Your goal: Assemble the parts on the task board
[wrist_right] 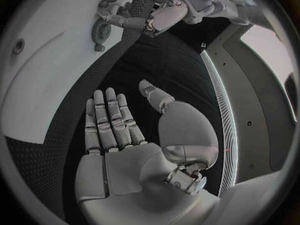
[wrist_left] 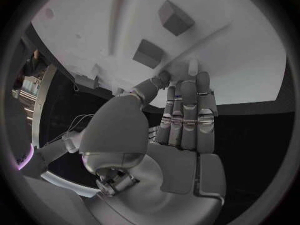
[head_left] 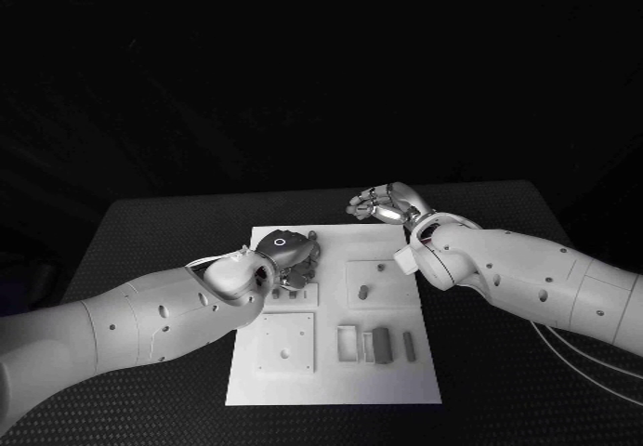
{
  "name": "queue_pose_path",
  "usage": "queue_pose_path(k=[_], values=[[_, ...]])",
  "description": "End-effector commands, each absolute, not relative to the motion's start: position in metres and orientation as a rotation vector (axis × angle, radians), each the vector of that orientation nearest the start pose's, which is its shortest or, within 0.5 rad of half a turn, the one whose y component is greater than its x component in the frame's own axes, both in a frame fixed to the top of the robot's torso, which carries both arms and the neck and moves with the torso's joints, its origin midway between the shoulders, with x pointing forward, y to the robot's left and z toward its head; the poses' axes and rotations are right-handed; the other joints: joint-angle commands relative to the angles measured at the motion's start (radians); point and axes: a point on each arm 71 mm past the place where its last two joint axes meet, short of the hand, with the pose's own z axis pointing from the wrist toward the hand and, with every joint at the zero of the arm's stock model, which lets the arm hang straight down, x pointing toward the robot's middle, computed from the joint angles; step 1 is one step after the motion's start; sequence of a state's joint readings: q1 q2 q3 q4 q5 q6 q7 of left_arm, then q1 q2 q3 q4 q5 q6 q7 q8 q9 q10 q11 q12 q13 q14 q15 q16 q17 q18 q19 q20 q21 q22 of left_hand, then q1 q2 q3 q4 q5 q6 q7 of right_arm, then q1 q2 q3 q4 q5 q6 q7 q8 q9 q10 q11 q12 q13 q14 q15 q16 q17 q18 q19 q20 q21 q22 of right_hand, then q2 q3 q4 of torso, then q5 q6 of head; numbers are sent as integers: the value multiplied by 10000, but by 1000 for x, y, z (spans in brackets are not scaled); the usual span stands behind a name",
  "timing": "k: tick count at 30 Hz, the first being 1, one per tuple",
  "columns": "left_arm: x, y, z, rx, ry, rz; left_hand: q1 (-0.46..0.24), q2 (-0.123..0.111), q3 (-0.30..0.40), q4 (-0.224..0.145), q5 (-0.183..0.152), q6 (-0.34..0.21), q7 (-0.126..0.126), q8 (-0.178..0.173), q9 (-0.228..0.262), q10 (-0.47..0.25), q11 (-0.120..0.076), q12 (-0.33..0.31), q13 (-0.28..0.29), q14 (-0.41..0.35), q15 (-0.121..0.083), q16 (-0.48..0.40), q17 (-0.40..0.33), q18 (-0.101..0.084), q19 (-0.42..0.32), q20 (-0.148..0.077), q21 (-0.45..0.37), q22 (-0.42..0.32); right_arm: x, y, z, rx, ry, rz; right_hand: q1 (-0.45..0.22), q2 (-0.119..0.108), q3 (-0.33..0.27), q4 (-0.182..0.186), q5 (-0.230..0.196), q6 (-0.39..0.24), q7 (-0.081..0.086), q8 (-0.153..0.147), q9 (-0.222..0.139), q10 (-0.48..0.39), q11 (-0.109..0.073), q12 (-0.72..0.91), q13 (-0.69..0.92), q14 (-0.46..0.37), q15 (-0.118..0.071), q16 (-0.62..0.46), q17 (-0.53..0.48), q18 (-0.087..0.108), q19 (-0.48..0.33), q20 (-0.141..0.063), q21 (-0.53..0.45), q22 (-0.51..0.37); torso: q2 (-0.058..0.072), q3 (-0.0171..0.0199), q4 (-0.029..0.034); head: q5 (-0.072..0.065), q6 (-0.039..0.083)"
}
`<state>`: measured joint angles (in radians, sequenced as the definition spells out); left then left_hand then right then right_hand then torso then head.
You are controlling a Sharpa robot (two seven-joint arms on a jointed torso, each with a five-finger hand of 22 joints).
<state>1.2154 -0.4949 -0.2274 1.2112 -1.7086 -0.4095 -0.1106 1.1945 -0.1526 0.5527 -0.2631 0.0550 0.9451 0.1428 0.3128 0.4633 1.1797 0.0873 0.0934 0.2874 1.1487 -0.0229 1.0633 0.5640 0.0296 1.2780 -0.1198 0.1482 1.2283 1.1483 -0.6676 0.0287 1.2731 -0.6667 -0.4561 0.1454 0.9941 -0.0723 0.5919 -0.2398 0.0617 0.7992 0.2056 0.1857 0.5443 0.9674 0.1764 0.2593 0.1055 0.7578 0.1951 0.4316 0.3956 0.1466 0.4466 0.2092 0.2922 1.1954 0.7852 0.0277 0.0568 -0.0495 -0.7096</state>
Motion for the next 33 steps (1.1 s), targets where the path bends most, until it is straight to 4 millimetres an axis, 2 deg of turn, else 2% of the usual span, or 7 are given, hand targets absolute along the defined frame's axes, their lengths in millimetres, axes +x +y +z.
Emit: queue_pose_path(k=[1,9,13,20,33], values=[[499,101,-257,5697,16495,-5487,1,3,-54,-15,-35,88,20,25,-9,95,11,-7,20,34,-5,42,39,430,46,-9,70,21,532,-193,-198,6209,15381,10775,48,19,-43,3,-39,-16,77,20,-16,70,0,-53,-15,69,1,-44,-15,-135,64,-3,-41,12,4,5,-8,-10,-18],[498,99,-257,5752,16582,-5592,33,104,-51,-33,-18,203,-34,77,0,185,-16,14,74,10,-27,106,108,421,52,-25,85,107,532,-193,-197,6208,15308,10760,50,25,-51,8,-39,-14,75,25,-29,88,-2,-72,-37,86,-3,-55,-23,-130,74,-1,-51,17,-3,-7,6,-63,-44],[497,98,-257,5784,16611,-5615,56,179,-24,-34,-15,272,-60,106,3,251,-35,29,102,23,-44,129,133,417,64,-38,93,151,532,-193,-197,6206,15323,10766,53,24,-53,9,-39,-14,75,27,-35,94,-2,-80,-46,93,-5,-59,-26,-127,78,0,-55,19,2,-16,-2,-33,-41],[497,97,-257,5790,16608,-5678,60,225,-4,-27,-13,314,-77,120,1,306,-54,37,125,50,-63,150,153,415,90,-55,105,189,532,-193,-197,6207,15327,10766,63,33,-55,8,-38,-14,74,31,-48,111,-3,-98,-66,105,-8,-70,-33,-121,88,1,-65,24,-6,-9,-4,-30,-46],[497,96,-256,5608,16620,-5870,-32,21,-117,-117,-13,133,-5,-8,-77,407,-88,22,183,101,-97,198,212,403,158,-91,128,310,532,-192,-197,6200,15338,10787,71,34,-66,7,-39,-17,75,37,-69,132,-2,-127,-99,112,-7,-95,-47,-116,92,7,-86,30,-5,-1,-3,-45,-48]])
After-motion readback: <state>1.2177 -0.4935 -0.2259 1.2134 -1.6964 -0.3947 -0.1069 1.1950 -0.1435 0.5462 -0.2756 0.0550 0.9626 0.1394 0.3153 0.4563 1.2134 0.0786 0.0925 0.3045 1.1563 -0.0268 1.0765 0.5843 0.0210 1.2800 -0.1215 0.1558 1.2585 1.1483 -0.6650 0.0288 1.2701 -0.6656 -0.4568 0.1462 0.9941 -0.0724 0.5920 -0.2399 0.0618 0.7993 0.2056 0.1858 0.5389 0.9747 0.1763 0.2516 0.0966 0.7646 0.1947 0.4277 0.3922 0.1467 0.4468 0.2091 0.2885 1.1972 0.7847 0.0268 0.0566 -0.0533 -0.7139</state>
